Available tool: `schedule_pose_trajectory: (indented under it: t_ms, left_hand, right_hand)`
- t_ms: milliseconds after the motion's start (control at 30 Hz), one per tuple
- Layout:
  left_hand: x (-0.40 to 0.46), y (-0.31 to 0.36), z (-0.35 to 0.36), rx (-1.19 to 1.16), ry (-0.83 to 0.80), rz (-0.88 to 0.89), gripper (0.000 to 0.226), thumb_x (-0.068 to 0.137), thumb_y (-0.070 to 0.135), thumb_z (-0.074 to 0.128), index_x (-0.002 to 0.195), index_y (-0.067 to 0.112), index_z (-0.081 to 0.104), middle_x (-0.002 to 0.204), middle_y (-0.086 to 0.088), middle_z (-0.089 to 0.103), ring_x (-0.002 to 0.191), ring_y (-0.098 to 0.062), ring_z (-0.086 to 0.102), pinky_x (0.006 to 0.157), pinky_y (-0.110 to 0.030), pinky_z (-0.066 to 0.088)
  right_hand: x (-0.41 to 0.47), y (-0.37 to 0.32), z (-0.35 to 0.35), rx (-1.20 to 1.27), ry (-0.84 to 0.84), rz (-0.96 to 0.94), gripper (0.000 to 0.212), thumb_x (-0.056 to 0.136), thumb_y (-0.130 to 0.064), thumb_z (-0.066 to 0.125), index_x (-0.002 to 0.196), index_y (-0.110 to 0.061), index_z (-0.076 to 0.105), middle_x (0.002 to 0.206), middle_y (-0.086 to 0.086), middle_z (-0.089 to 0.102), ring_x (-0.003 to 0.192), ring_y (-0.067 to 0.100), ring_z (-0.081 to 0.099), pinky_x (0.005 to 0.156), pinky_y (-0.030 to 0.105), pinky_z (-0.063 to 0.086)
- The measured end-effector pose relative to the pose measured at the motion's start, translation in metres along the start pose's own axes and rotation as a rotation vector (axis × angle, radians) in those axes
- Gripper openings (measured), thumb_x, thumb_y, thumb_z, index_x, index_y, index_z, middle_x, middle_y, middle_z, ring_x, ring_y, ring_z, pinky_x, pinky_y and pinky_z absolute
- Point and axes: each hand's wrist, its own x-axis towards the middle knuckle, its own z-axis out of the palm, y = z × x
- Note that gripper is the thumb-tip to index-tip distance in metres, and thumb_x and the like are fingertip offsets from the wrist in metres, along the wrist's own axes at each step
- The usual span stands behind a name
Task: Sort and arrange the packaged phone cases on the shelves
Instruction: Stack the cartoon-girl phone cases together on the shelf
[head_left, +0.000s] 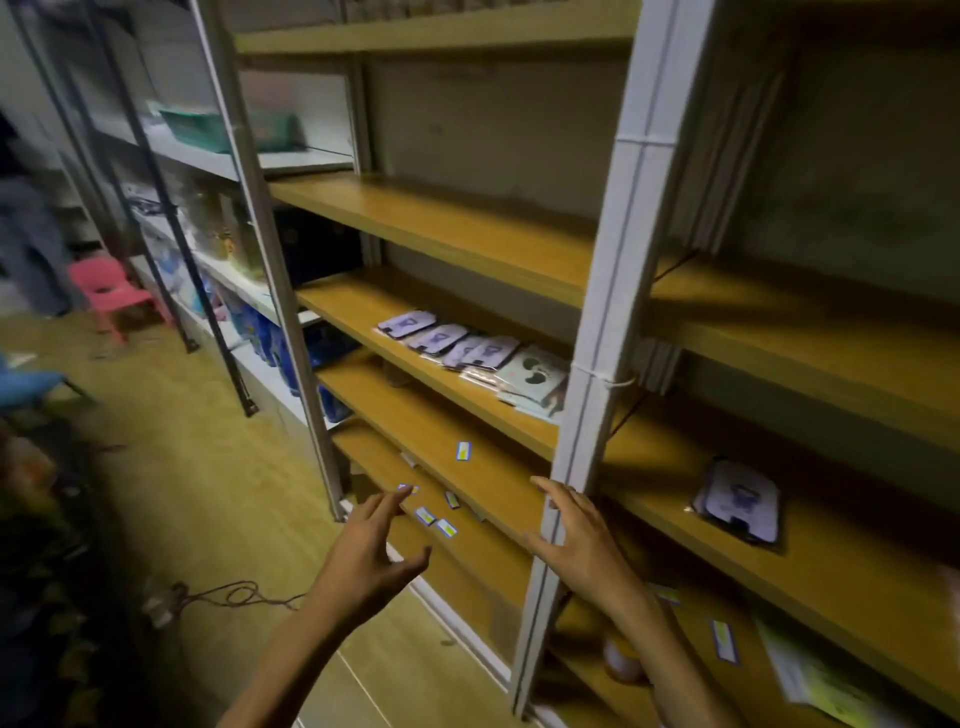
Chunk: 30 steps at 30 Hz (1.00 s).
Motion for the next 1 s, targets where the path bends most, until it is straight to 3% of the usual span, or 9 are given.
schedule_pose_trajectory:
  t_ms: [67,167,333,467,600,633,733,900,1000]
  left_hand:
    - [0.004,-0.026,-0.020,0.001,0.010,0.000,0.068,0.075,0.032,0.077,0.136,0.021,0.048,0.118,0.017,0.048,0.103,0.013,0.039,0.087,0.000,0.028]
    - [0.017,-0.057,-0.045,-0.014,0.008,-0.015,0.070,0.076,0.033,0.076,0.138,0.022,0.046,0.118,0.017,0.048,0.101,0.017,0.037,0.087,0.005,0.025]
    - [0.063,-0.103,-0.069,-0.027,0.043,-0.044,0.071,0.076,0.035,0.074,0.139,0.023,0.044,0.125,0.005,0.055,0.114,-0.009,0.048,0.090,-0.015,0.035]
    - [0.115,-0.137,-0.077,-0.029,0.029,-0.028,0.074,0.078,0.041,0.070,0.143,0.025,0.038,0.134,0.004,0.050,0.122,-0.013,0.044,0.098,-0.025,0.040]
    - [0.181,-0.167,-0.078,-0.027,-0.019,-0.022,0.076,0.079,0.039,0.071,0.144,0.026,0.034,0.141,0.000,0.044,0.114,-0.008,0.047,0.083,-0.002,0.041]
    - [0.199,-0.173,-0.078,-0.027,-0.033,-0.023,0.077,0.079,0.040,0.071,0.145,0.027,0.033,0.143,-0.001,0.043,0.115,-0.008,0.047,0.085,-0.003,0.043]
    - [0.253,-0.187,-0.082,0.018,-0.075,-0.014,0.079,0.080,0.043,0.069,0.147,0.029,0.029,0.147,-0.001,0.040,0.129,-0.015,0.042,0.104,-0.032,0.044]
    - [0.330,-0.207,-0.081,0.035,-0.106,0.052,0.076,0.080,0.043,0.069,0.144,0.029,0.031,0.144,0.001,0.042,0.128,-0.014,0.042,0.100,-0.032,0.043]
    - [0.363,-0.218,-0.078,0.033,-0.132,0.084,0.078,0.081,0.043,0.069,0.146,0.028,0.029,0.146,0.000,0.041,0.127,-0.015,0.043,0.099,-0.030,0.042]
  right_hand:
    - [0.020,-0.021,0.021,-0.014,-0.015,0.000,0.060,0.085,-0.039,0.064,0.139,-0.031,0.039,0.135,-0.008,0.046,0.124,0.010,0.043,0.106,0.029,0.036]
    - [0.051,-0.045,0.047,-0.018,-0.044,-0.013,0.059,0.085,-0.044,0.062,0.138,-0.038,0.036,0.135,-0.013,0.044,0.123,0.008,0.042,0.102,0.026,0.037]
    - [0.111,-0.068,0.080,-0.027,-0.066,-0.006,0.060,0.084,-0.050,0.060,0.137,-0.043,0.034,0.138,-0.014,0.041,0.125,0.004,0.039,0.102,0.025,0.036]
    - [0.165,-0.076,0.101,-0.018,-0.038,-0.002,0.059,0.085,-0.048,0.060,0.137,-0.045,0.033,0.141,-0.015,0.039,0.125,0.000,0.033,0.101,0.022,0.030]
    - [0.224,-0.074,0.115,-0.008,-0.012,0.013,0.059,0.086,-0.044,0.062,0.139,-0.041,0.033,0.144,-0.012,0.038,0.132,0.007,0.034,0.108,0.031,0.035]
    - [0.238,-0.074,0.117,-0.007,-0.003,0.022,0.059,0.087,-0.043,0.062,0.139,-0.039,0.034,0.145,-0.011,0.038,0.133,0.010,0.034,0.109,0.034,0.035]
    - [0.283,-0.073,0.118,-0.004,0.039,0.064,0.060,0.088,-0.041,0.062,0.140,-0.036,0.035,0.144,-0.008,0.039,0.133,0.014,0.036,0.108,0.038,0.038]
    - [0.340,-0.069,0.123,-0.005,0.094,0.098,0.056,0.089,-0.038,0.061,0.139,-0.035,0.035,0.140,-0.006,0.041,0.124,0.011,0.038,0.097,0.026,0.033]
    - [0.361,-0.067,0.123,-0.005,0.115,0.123,0.056,0.088,-0.036,0.061,0.140,-0.032,0.037,0.140,-0.005,0.042,0.128,0.013,0.039,0.098,0.024,0.033]
